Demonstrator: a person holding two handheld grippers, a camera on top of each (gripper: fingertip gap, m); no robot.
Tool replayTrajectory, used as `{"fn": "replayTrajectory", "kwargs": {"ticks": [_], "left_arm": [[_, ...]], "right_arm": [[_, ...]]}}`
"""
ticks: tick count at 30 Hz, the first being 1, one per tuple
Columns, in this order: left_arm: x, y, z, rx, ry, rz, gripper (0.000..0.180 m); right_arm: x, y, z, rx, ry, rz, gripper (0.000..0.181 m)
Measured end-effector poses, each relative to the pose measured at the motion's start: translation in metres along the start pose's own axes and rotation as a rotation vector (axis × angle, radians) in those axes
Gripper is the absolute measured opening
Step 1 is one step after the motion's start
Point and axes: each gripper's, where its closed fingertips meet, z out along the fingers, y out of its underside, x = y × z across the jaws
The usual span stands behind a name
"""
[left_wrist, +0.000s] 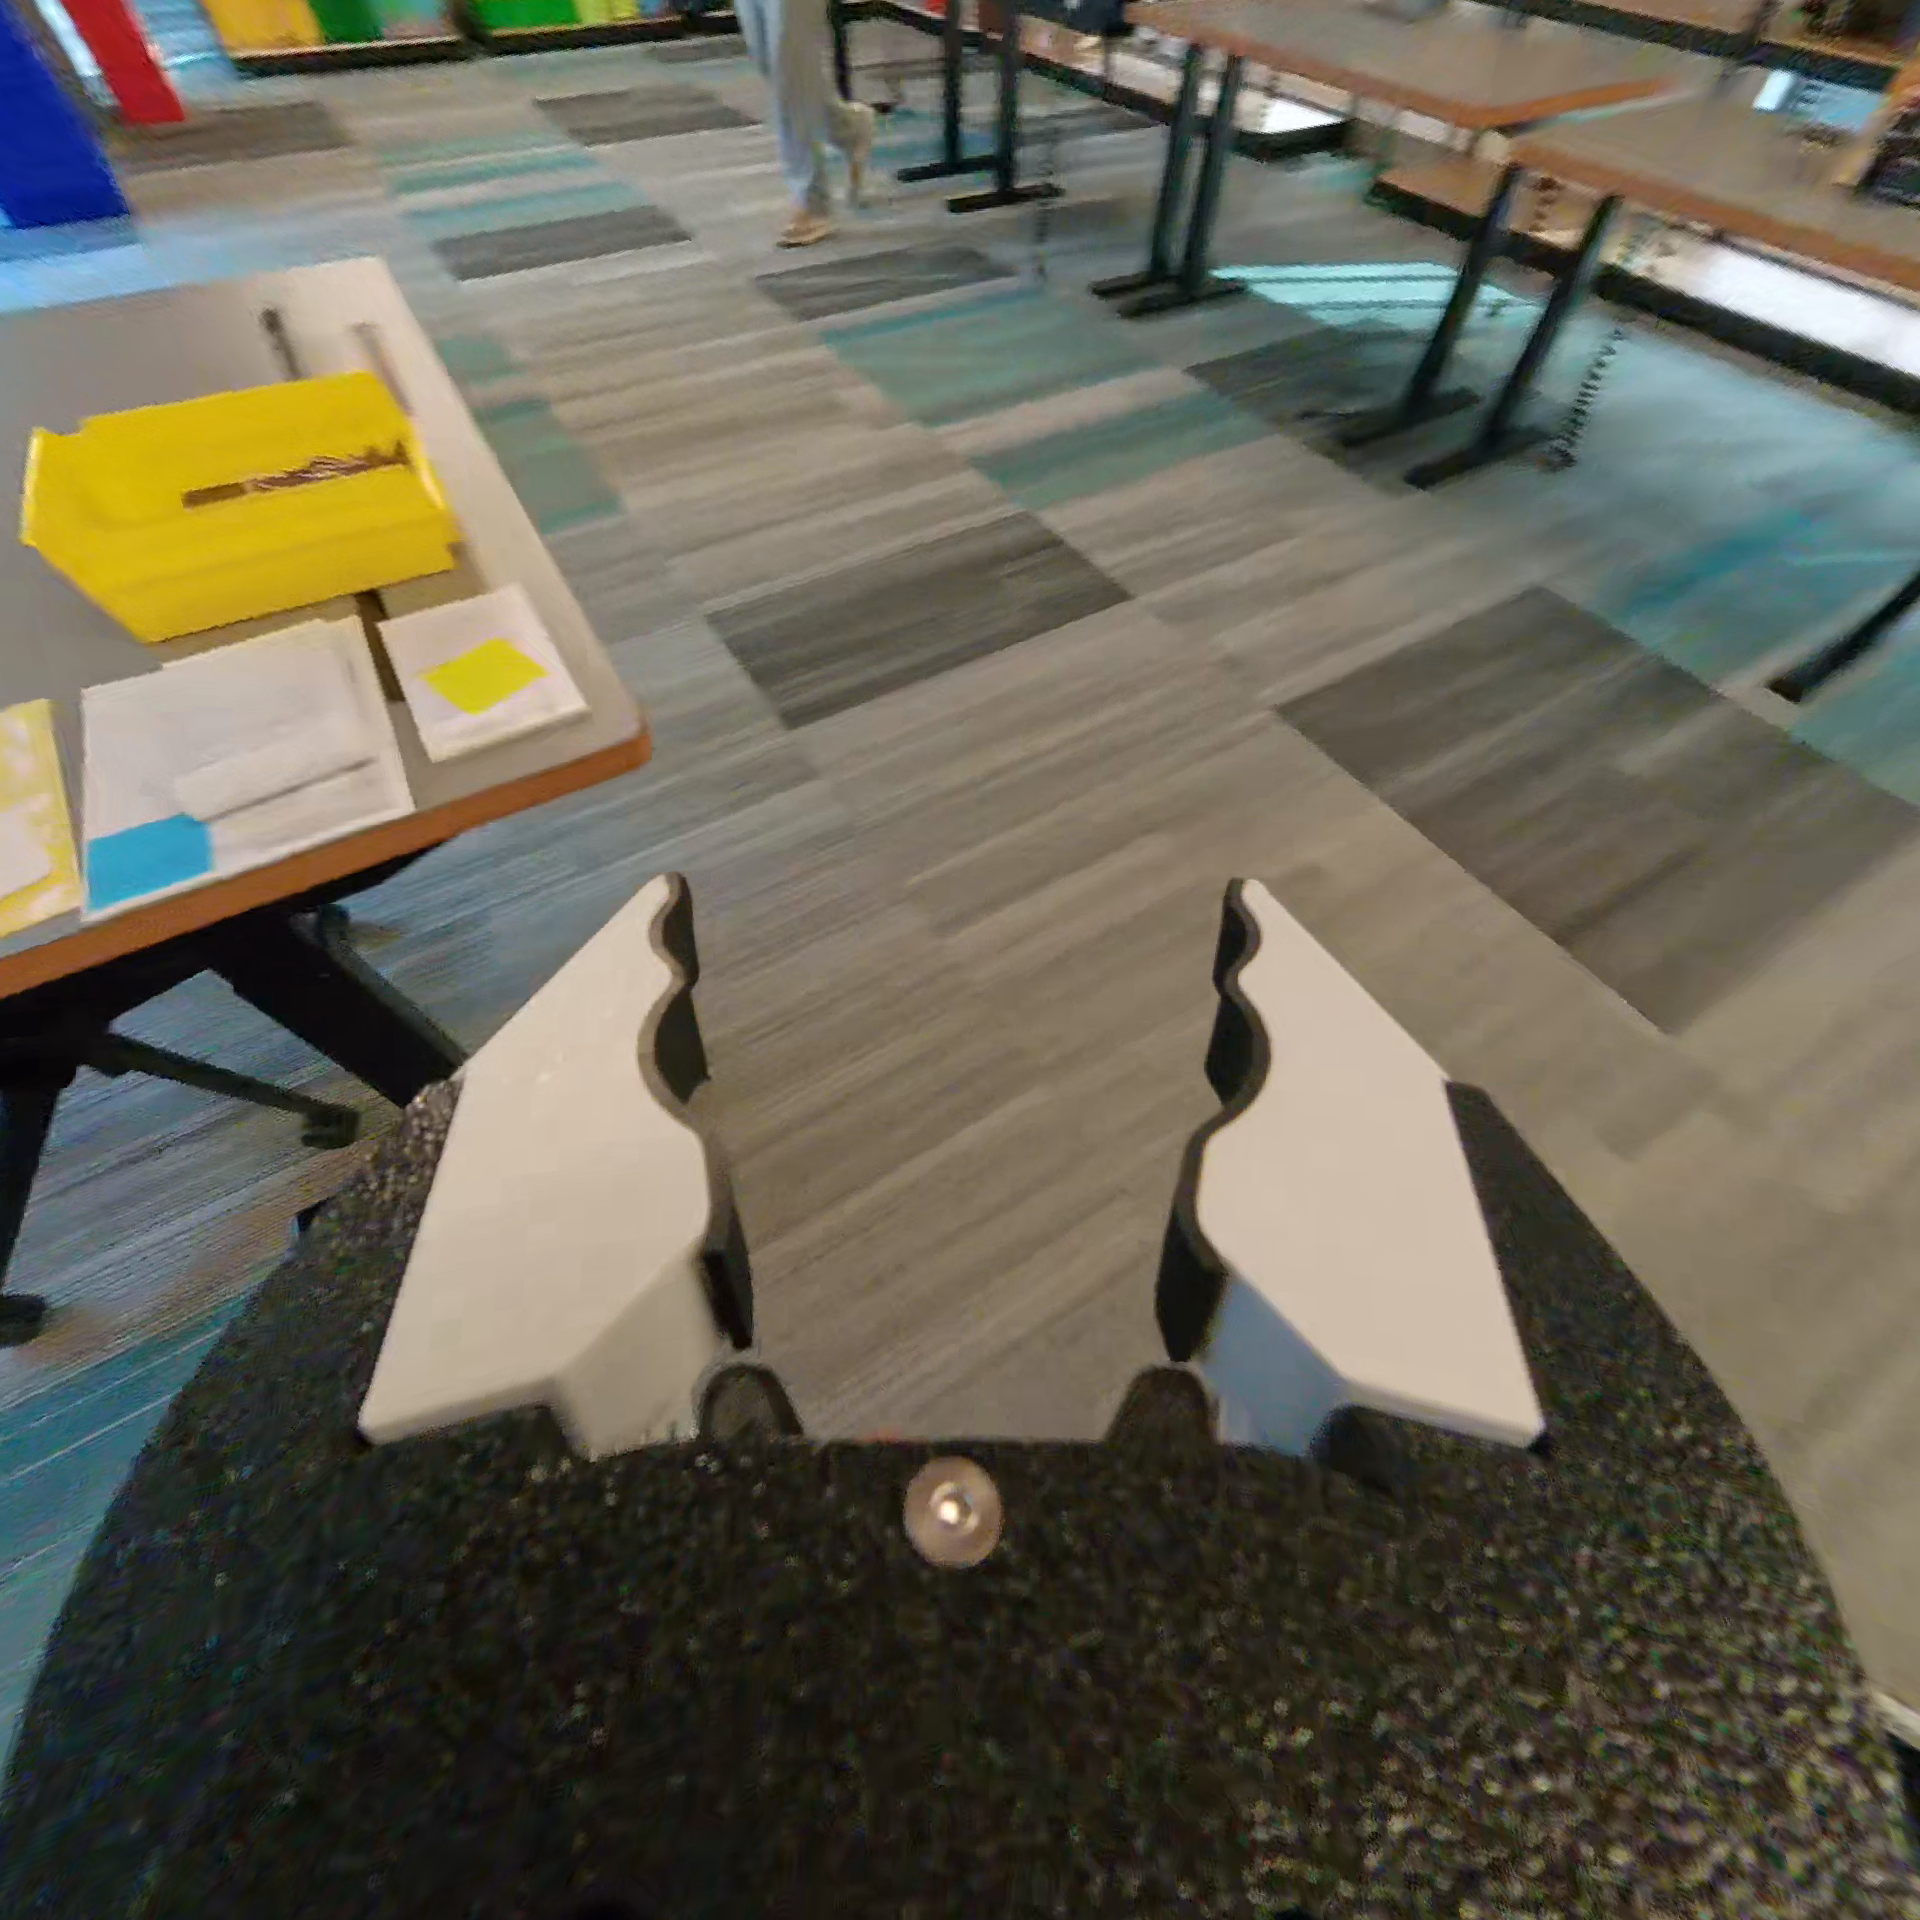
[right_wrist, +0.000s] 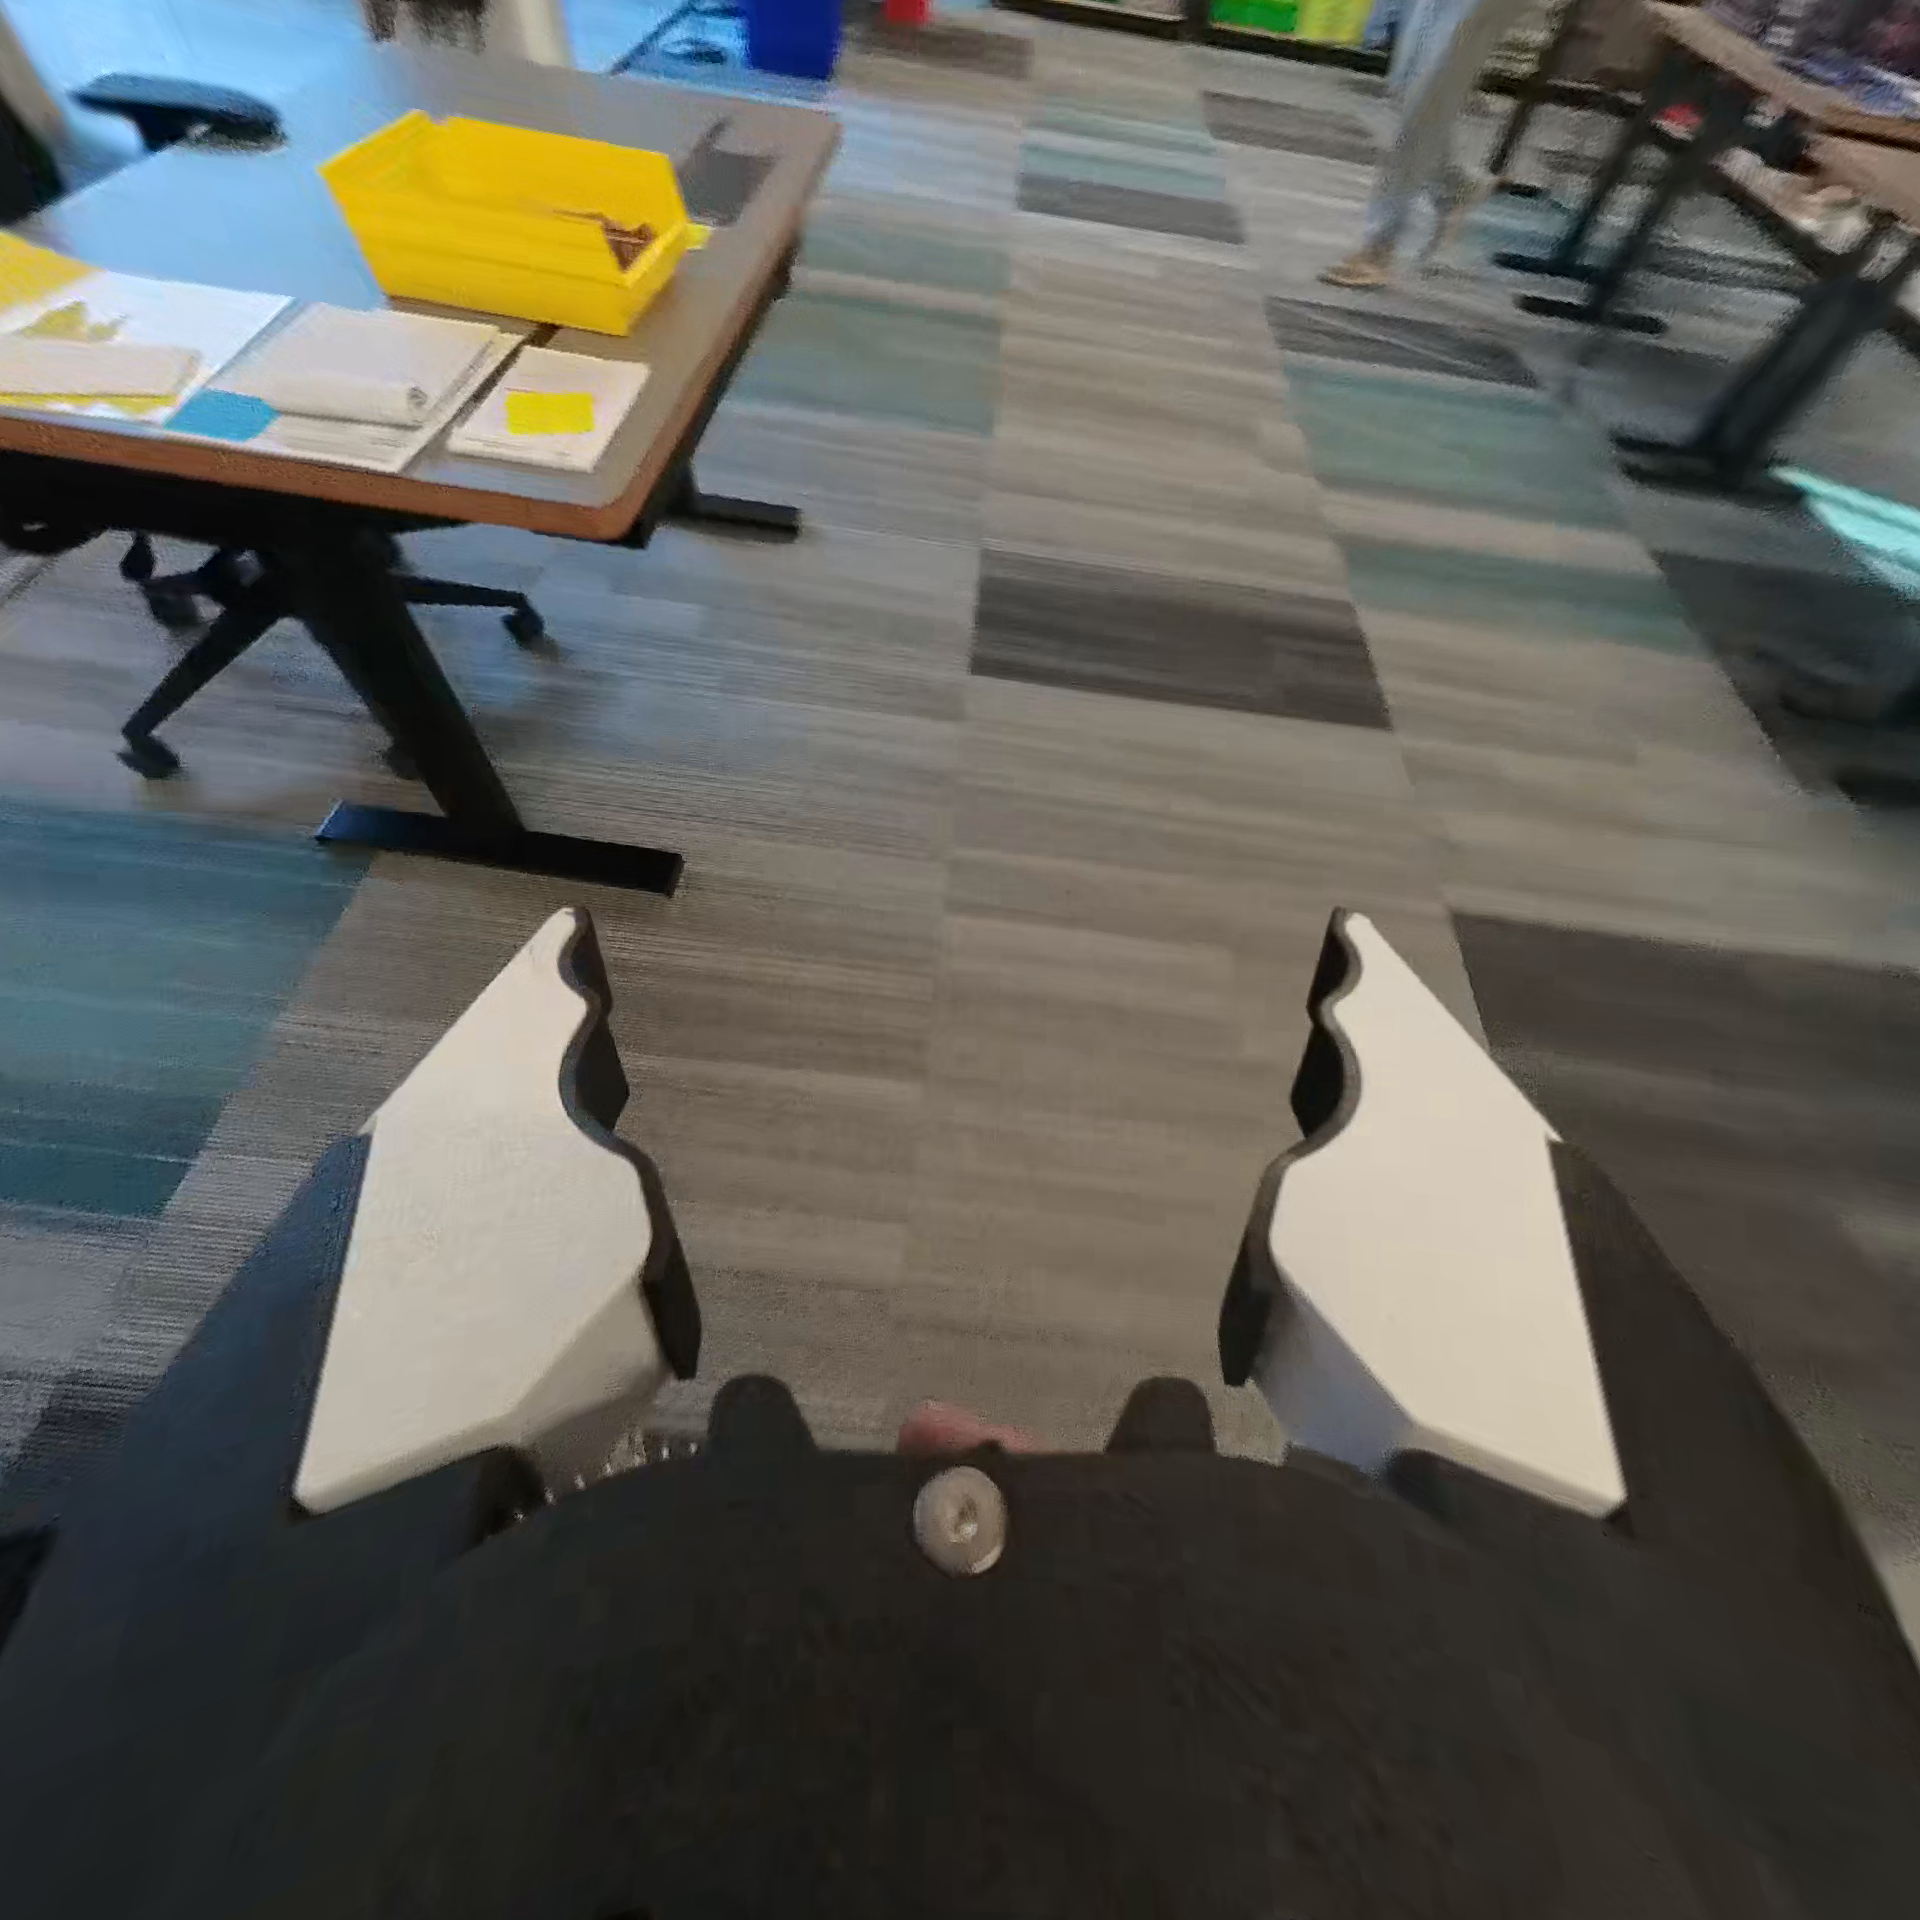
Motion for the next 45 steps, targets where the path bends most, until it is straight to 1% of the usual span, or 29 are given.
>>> {"fn": "replayTrajectory", "kwargs": {"ticks": [1,3,6,9,13,16,18,20,22,24,26,28,30,32,33,36,38,40,43,45], "left_arm": [[-0.007,-0.012,0.021,-0.007,-0.02,-0.015,0.097],[-0.023,-0.036,0.062,-0.02,-0.069,-0.035,0.097],[-0.047,-0.07,0.134,0.017,-0.126,-0.062,0.097],[-0.067,-0.097,0.231,0.028,-0.119,-0.104,0.098],[-0.101,-0.156,0.379,0.08,-0.091,-0.075,0.098],[-0.133,-0.211,0.494,0.091,-0.068,-0.088,0.096],[-0.144,-0.255,0.565,0.091,0.008,-0.123,0.097],[-0.157,-0.299,0.625,0.1,0.058,-0.128,0.098],[-0.174,-0.338,0.677,0.122,0.085,-0.122,0.099],[-0.195,-0.367,0.726,0.142,0.095,-0.127,0.099],[-0.219,-0.386,0.772,0.16,0.101,-0.107,0.1],[-0.248,-0.392,0.817,0.15,0.086,-0.085,0.1],[-0.286,-0.398,0.856,0.137,0.05,-0.1,0.1],[-0.332,-0.408,0.888,0.144,0.0,-0.094,0.1],[-0.362,-0.412,0.902,0.139,-0.056,-0.084,0.1],[-0.45,-0.433,0.929,0.101,-0.223,-0.122,0.099],[-0.5,-0.453,0.939,0.117,-0.302,-0.139,0.1],[-0.549,-0.467,0.953,0.112,-0.381,-0.143,0.099],[-0.616,-0.484,0.991,0.118,-0.478,-0.136,0.099],[-0.656,-0.495,1.031,0.13,-0.497,-0.159,0.099]], "right_arm": [[0.008,-0.023,0.042,-0.004,-0.035,-0.024,0.13],[0.017,-0.075,0.116,0.018,-0.106,-0.05,0.123],[0.022,-0.14,0.215,0.052,-0.226,-0.105,0.122],[0.042,-0.194,0.311,0.105,-0.271,-0.148,0.121],[0.102,-0.261,0.432,0.124,-0.243,-0.153,0.119],[0.155,-0.29,0.51,0.079,-0.186,-0.141,0.118],[0.18,-0.308,0.557,0.063,-0.19,-0.137,0.119],[0.214,-0.32,0.6,0.019,-0.126,-0.144,0.119],[0.233,-0.332,0.639,0.022,-0.104,-0.105,0.12],[0.25,-0.333,0.686,0.025,-0.082,-0.009,0.12],[0.256,-0.333,0.745,-0.008,-0.106,0.095,0.121],[0.254,-0.348,0.814,-0.015,-0.165,0.103,0.121],[0.25,-0.372,0.891,-0.039,-0.217,0.028,0.124],[0.24,-0.41,0.97,-0.01,-0.285,-0.022,0.125],[0.232,-0.432,1.014,0.018,-0.325,-0.026,0.125],[0.195,-0.504,1.137,0.013,-0.48,0.02,0.124],[0.163,-0.563,1.204,0.032,-0.574,0.036,0.122],[0.13,-0.618,1.259,0.042,-0.654,0.018,0.125],[0.097,-0.684,1.333,0.113,-0.691,-0.11,0.125],[0.083,-0.717,1.381,0.178,-0.684,-0.206,0.126]]}}
